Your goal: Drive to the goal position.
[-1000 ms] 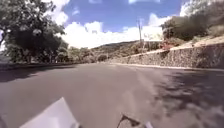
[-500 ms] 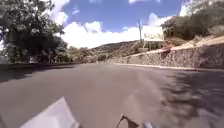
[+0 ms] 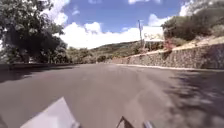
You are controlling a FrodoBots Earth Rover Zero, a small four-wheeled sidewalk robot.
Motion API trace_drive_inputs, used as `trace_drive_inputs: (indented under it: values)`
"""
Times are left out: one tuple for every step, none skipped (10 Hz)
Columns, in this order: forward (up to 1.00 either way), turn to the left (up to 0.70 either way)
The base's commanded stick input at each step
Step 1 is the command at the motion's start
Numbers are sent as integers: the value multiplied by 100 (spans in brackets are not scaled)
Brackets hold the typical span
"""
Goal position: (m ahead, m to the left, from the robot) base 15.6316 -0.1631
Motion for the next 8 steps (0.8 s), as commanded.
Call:
trace_drive_inputs:
  values:
    - [45,0]
    - [45,0]
    - [45,0]
    - [45,0]
    - [45,0]
    - [45,0]
    - [45,0]
    - [45,0]
